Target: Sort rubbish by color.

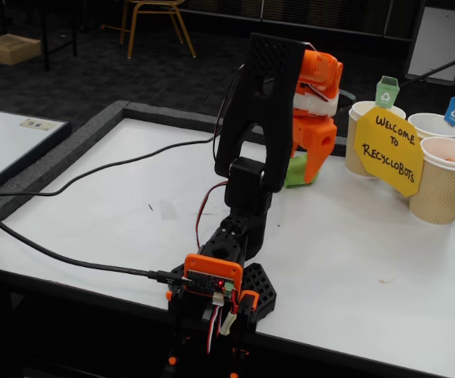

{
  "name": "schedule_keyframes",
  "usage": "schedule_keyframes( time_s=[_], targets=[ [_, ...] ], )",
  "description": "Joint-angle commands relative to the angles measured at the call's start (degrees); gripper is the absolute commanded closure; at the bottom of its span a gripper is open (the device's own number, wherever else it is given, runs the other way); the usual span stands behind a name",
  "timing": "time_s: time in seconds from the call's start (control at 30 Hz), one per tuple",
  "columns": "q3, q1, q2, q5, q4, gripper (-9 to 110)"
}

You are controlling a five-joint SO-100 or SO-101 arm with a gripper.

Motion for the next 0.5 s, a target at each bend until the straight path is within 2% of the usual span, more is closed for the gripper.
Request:
schedule_keyframes(
  time_s=[0.0, 0.2, 0.47],
  targets=[
    [-5.2, -0.4, 2.4, 0.3, -1.9, 101],
    [-11.9, -1.1, 5.2, 0.4, 4.5, 101],
    [-15.4, -2.4, 21.1, 0.4, 13.2, 101]
  ],
)
